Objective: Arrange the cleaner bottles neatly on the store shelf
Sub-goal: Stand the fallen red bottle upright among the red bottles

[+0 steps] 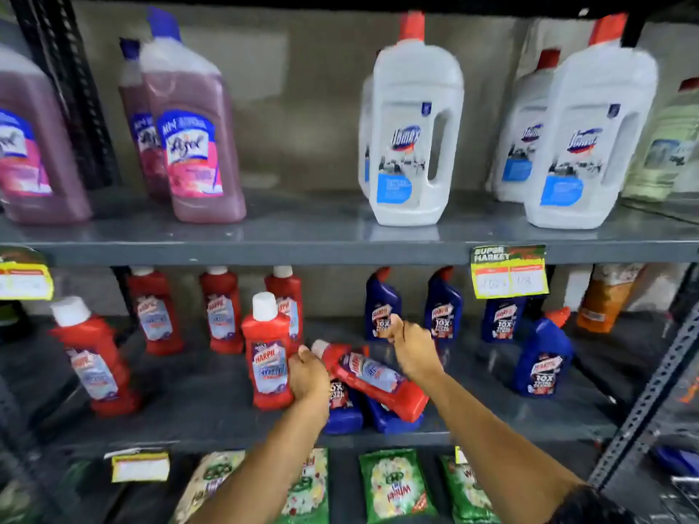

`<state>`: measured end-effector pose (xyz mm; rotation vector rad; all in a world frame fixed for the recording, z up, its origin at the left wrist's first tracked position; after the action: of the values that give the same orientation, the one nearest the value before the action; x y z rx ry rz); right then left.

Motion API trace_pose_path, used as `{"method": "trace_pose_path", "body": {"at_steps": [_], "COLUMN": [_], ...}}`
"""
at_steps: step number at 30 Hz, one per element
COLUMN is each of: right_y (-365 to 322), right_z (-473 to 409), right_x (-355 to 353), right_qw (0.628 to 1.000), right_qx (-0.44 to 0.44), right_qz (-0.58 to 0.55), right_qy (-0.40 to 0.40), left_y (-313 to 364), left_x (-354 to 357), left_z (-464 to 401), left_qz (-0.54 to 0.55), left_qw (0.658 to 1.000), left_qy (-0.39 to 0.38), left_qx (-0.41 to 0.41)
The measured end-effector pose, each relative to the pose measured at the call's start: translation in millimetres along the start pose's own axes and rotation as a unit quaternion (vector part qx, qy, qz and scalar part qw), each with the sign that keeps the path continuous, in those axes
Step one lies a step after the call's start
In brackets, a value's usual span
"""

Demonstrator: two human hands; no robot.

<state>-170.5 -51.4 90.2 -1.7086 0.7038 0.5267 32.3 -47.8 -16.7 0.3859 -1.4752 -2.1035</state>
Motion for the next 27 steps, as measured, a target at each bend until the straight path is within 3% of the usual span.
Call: {"method": "trace_pose_path", "body": {"at_steps": [4, 9, 13, 19, 23, 27], "right_y": [52.7, 73.1, 78.3, 69.6, 54.3, 47.5], "right_z": [-35.0, -46.1, -41.1, -8.6, 12.6, 28.7], "right_x": [50.9, 92.0, 96.2, 94.9, 95.1, 98.5], "right_qw": [0.977, 0.953, 0.943, 0.83, 0.771, 0.758], "right_qx": [0.163, 0.125, 0.184, 0.211, 0.184, 0.159], "right_qz": [-0.002, 0.014, -0.168, -0.483, -0.591, -0.618], "right_qy": [-0.136, -0.275, -0.219, -0.183, -0.152, -0.135], "left_y": [-28.3, -48.2, -54.1, -41.3, -34.9, -40.0], "left_x": [23.2, 50.6, 61.2, 44.7, 42.9, 35.7], "left_z": [9.3, 12.6, 18.4, 10.7, 21.0, 30.8], "left_qz": [0.06, 0.128, 0.128, 0.18, 0.223, 0.244], "left_qw": [0.986, 0.963, 0.948, 0.942, 0.922, 0.91], "left_qy": [-0.038, -0.093, -0.166, -0.23, -0.281, -0.293], "left_qx": [-0.152, -0.218, -0.24, -0.167, -0.146, -0.163]}}
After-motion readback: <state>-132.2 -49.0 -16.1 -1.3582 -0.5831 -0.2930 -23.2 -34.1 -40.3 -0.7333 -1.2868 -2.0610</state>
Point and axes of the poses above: each hand's wrist, its own z-axis away from the middle knuckle, its own x-axis out of the palm, y = z × x, the point moved 6 cm from there along -z, towards the middle knuckle, and after that the axes turned 5 degrees about -x, right-handed, at the moved point
